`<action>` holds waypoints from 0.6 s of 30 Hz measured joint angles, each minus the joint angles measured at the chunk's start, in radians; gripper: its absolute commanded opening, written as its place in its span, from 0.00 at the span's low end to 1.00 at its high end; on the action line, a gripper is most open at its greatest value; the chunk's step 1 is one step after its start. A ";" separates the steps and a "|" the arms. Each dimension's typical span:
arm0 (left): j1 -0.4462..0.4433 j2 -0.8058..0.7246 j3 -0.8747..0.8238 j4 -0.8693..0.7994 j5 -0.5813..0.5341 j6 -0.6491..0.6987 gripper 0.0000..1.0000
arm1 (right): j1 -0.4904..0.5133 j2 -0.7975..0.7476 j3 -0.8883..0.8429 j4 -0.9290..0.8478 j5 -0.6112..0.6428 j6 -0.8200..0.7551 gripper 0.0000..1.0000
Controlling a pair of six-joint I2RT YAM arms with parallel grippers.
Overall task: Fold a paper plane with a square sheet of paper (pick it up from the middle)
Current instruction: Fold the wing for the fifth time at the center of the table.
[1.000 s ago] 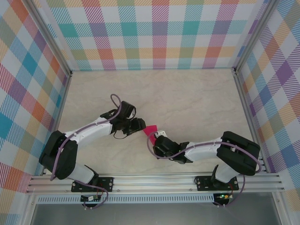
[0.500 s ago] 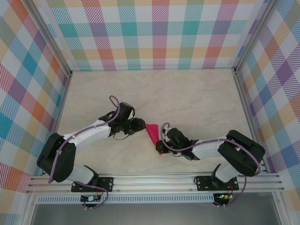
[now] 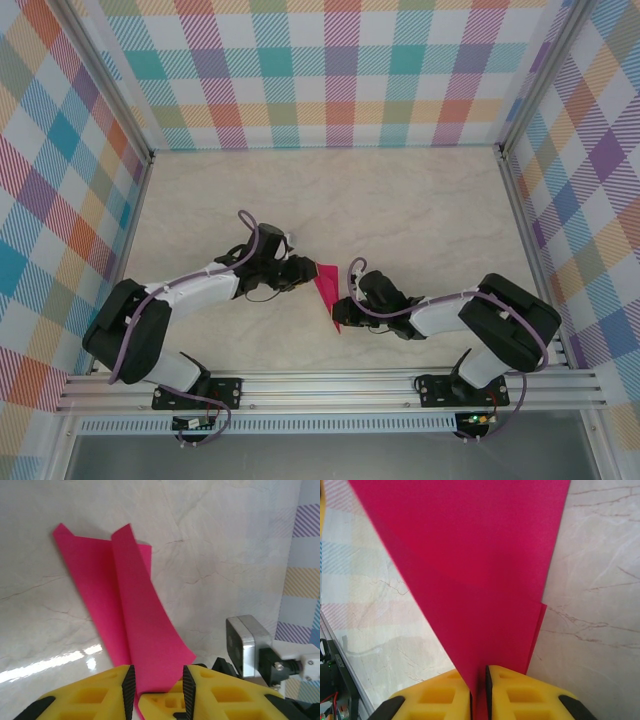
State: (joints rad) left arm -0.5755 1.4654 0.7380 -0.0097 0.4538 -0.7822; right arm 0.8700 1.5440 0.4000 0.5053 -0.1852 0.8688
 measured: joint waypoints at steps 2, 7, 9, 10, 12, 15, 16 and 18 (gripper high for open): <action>-0.005 0.006 -0.006 0.027 0.017 -0.006 0.33 | -0.003 0.005 0.000 0.006 -0.009 0.008 0.16; -0.016 0.017 -0.021 0.072 0.037 -0.015 0.36 | -0.010 0.011 0.000 0.014 -0.025 0.014 0.16; -0.019 0.017 -0.021 0.081 0.044 -0.017 0.36 | -0.012 0.013 0.002 0.013 -0.030 0.014 0.16; -0.020 0.018 -0.022 0.092 0.050 -0.018 0.37 | -0.012 0.013 0.003 0.011 -0.030 0.014 0.16; -0.023 0.024 -0.021 0.114 0.062 -0.019 0.37 | -0.012 0.015 0.006 0.010 -0.033 0.014 0.16; -0.034 0.052 -0.021 0.145 0.084 -0.026 0.37 | -0.013 0.018 0.008 0.009 -0.036 0.014 0.16; -0.040 0.066 -0.021 0.154 0.094 -0.026 0.37 | -0.013 0.018 0.008 0.009 -0.036 0.014 0.16; -0.051 0.092 -0.020 0.171 0.111 -0.026 0.37 | -0.013 0.018 0.008 0.009 -0.036 0.014 0.16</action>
State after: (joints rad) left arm -0.6270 1.5574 0.7177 0.1608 0.5648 -0.8085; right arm 0.8570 1.5620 0.4080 0.5144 -0.2214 0.8829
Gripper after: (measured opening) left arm 0.372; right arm 0.161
